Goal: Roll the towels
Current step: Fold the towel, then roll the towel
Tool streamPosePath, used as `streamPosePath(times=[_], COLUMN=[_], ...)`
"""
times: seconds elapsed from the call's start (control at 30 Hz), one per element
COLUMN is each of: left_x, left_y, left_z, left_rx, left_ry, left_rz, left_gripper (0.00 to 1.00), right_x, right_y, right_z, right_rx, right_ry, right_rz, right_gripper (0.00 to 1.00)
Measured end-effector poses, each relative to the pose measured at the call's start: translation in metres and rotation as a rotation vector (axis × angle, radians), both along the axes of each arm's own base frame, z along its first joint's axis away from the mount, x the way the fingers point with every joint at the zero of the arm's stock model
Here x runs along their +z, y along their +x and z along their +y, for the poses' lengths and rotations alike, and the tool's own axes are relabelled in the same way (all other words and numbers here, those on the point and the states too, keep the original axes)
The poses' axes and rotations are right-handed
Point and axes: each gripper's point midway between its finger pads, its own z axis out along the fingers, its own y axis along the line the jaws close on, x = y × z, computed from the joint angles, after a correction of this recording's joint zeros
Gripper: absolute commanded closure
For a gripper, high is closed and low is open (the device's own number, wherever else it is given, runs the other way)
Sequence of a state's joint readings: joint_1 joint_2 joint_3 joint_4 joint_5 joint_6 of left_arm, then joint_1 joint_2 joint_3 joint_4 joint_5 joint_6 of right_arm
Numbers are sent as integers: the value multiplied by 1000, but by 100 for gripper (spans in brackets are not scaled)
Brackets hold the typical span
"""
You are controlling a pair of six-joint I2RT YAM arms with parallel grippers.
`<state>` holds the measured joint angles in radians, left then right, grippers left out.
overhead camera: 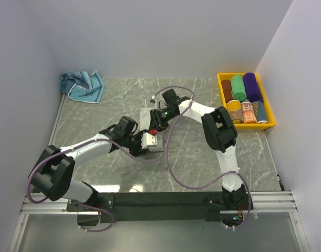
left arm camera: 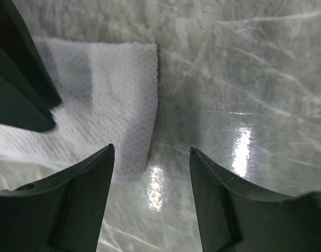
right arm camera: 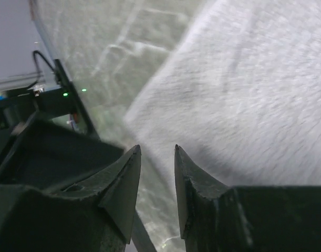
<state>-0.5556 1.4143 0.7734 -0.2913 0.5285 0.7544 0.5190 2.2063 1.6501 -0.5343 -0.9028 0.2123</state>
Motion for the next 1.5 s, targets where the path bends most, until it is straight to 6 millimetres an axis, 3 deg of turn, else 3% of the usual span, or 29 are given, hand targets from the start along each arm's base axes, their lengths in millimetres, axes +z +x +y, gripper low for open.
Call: streamPosePath(times=[0.17, 0.3, 0.4, 0.7, 0.93, 1.17, 1.27, 1.5], left_x=[-8, -20, -39, -42, -27, -8, -1, 12], left_y=[4, 12, 13, 9, -9, -23, -15, 29], left_z=[-12, -13, -9, -8, -17, -23, -24, -24], left_rx=[-98, -134, -152, -188, -178, -130, -84, 35], left_ry=[48, 93, 142, 158, 107, 39, 12, -50], left_rz=[-159, -220, -209, -197, -38, 130, 193, 299], left_gripper=[37, 42, 51, 91, 99, 99, 99, 99], right_x=[-41, -42, -42, -41, -26, 14, 28, 38], right_y=[-6, -8, -8, -10, -12, 32, 48, 52], right_z=[1, 1, 1, 0, -10, -39, -52, -63], right_rx=[-1, 5, 8, 22, 32, -41, -68, -78], right_ry=[-48, -34, -33, -30, -41, -19, -6, -5], right_rz=[78, 98, 95, 88, 78, -27, -72, -98], right_gripper=[64, 64, 64, 64, 59, 58, 53, 52])
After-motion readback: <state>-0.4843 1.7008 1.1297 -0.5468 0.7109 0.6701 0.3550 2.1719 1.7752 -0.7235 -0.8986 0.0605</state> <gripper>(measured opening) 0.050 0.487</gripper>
